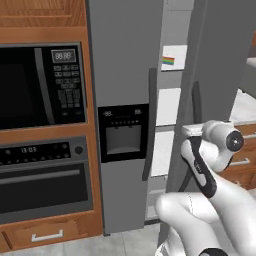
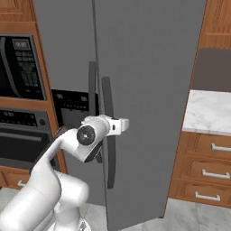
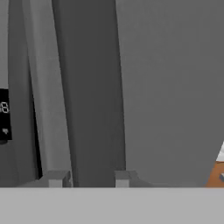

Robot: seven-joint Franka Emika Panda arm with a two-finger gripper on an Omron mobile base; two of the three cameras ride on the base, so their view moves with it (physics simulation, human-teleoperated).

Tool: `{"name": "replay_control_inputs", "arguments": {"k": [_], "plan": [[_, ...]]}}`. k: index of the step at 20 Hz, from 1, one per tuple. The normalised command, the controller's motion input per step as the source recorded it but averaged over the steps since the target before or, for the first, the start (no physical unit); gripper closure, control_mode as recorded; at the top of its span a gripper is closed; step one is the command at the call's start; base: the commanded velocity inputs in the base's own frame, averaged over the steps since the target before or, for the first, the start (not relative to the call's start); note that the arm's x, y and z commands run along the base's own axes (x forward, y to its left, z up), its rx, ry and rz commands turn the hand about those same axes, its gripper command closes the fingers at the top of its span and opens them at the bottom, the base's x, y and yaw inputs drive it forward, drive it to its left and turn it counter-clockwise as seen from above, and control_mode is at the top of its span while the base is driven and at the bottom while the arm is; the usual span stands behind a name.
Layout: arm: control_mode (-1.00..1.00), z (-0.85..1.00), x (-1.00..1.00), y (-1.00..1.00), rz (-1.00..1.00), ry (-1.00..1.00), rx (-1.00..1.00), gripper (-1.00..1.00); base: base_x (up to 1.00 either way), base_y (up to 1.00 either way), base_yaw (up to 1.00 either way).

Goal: Take the cake and donut from the fridge and place them on the empty tray on the dining counter.

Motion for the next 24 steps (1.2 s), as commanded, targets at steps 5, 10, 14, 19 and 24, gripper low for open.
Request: {"name": "replay_control_inputs", "arguments": {"k": [5,10,14,19,24], "plan": [[-1.0,0.06,-0.58,-0.87,-0.01,0.21,0.02,1.0,0.0,0.0,0.0],[-1.0,0.01,-0.61,-0.92,0.0,0.18,0.01,1.0,0.0,0.0,0.0],[-1.0,0.0,-0.67,-0.95,0.0,0.12,0.02,1.0,0.0,0.0,0.0],[-1.0,0.0,-0.65,-0.87,0.0,-0.04,0.0,1.0,0.0,0.0,0.0],[-1.0,0.09,-0.44,-0.4,0.0,-0.1,0.0,-1.0,0.0,0.0,0.0]]}}
